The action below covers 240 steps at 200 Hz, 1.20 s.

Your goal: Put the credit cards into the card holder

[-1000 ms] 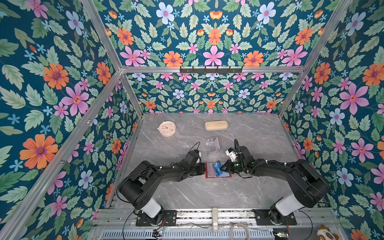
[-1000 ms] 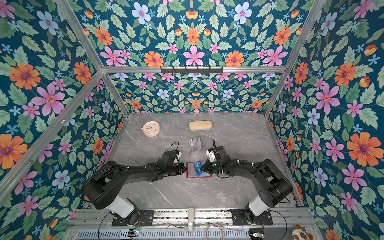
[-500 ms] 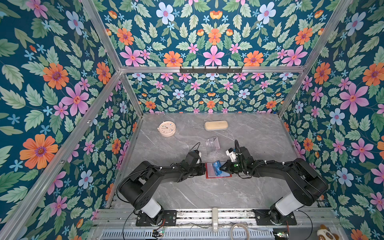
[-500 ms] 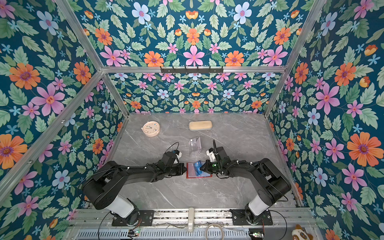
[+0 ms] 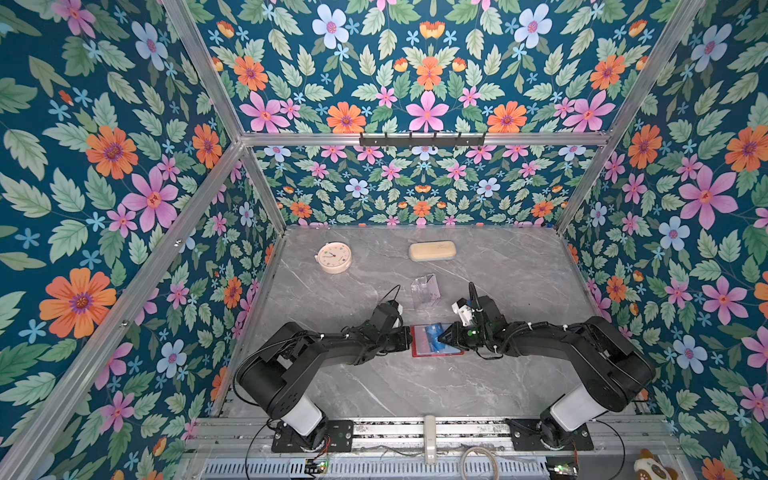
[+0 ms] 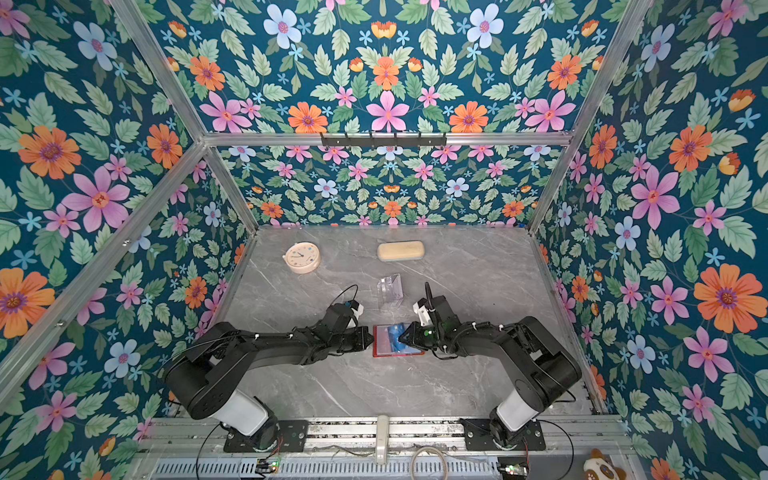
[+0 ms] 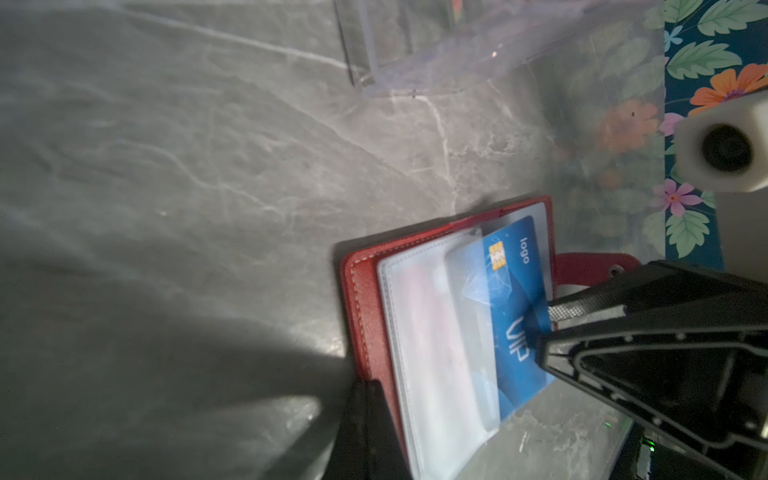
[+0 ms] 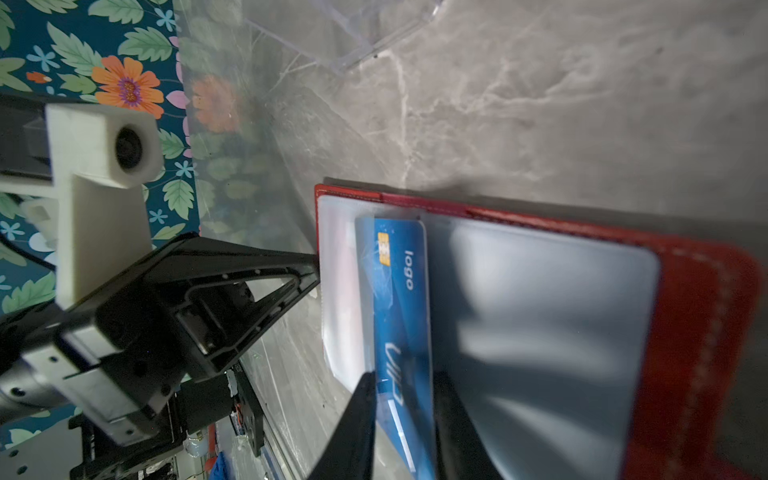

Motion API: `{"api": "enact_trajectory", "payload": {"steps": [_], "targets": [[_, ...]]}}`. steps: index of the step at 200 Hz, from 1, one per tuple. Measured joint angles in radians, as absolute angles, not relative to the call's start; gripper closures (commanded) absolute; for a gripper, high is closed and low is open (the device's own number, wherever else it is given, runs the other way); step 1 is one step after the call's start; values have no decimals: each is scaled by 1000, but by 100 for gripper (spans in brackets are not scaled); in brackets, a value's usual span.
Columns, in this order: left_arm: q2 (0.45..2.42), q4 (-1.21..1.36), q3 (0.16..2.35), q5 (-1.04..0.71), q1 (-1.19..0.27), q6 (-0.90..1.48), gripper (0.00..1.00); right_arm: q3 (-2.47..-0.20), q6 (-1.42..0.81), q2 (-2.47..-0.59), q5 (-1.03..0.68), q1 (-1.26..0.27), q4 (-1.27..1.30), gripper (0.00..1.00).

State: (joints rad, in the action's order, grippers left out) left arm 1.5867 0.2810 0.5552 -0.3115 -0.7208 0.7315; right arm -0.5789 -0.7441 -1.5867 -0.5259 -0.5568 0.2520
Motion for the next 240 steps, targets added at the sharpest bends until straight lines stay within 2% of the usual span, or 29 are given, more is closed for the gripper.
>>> {"api": "enact_trajectory", "payload": {"steps": [37,87,111,137,165,201,240], "targets": [[1589,280,558,-312,-721,733,100,-622,-720,-1558,-480,-575,162,55],[1591,278,560,-313,-721,732,100,-691,-672,-1515,-343,-611,-6,54],[1591,274,562,-312,-721,732,100,-733,-646,-1510,-271,-630,-86,60],[1593,275,563,-313,-721,731,100,-775,-624,-1524,-205,-638,-162,83],[1593,274,563,-312,-722,730,100,-813,-610,-1560,-156,-655,-229,97],[1594,275,563,-313,-722,730,100,-860,-596,-1616,-101,-683,-291,100],[1594,275,563,-312,-722,730,100,-897,-591,-1660,-67,-709,-341,94]]}}
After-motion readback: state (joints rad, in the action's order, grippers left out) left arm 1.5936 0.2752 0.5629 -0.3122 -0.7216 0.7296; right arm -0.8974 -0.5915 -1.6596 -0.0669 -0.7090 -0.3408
